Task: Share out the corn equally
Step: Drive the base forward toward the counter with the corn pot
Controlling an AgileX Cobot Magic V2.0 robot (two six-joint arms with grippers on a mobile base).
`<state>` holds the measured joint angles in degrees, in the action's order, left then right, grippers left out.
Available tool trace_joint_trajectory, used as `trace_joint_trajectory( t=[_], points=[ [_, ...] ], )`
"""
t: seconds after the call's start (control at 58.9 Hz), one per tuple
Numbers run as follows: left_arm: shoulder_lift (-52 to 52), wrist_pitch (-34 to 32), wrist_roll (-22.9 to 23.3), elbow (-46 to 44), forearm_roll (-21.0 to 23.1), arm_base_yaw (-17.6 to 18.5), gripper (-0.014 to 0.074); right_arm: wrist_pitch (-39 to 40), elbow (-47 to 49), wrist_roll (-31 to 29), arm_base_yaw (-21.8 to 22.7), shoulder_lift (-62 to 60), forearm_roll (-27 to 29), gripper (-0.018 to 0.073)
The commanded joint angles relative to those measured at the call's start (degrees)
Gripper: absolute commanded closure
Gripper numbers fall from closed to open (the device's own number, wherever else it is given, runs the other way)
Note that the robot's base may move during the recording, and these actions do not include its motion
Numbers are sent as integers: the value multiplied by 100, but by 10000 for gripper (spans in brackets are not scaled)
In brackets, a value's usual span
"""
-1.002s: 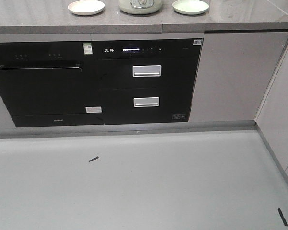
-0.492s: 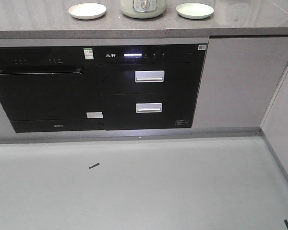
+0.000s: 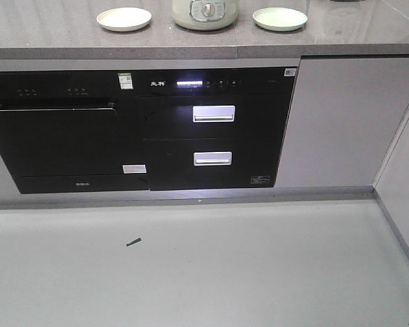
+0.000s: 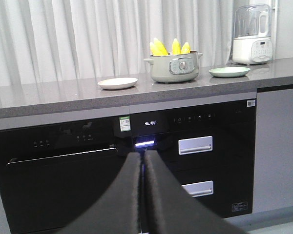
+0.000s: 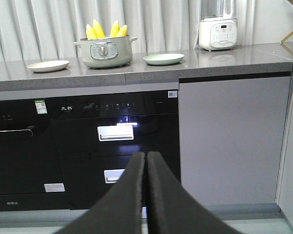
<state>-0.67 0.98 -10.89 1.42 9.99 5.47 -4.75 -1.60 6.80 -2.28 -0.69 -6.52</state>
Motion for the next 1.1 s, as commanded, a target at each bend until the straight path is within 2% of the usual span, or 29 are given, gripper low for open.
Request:
trace_joint_trajectory(
  t=[0.0,1.086],
  points=[
    [-81,-406,42,-129,55,46,602,439,-107,-47,35,-30,-50,561],
    [-81,-406,42,-129,55,46,602,431,-107,-47,35,-30,-50,561]
  ],
)
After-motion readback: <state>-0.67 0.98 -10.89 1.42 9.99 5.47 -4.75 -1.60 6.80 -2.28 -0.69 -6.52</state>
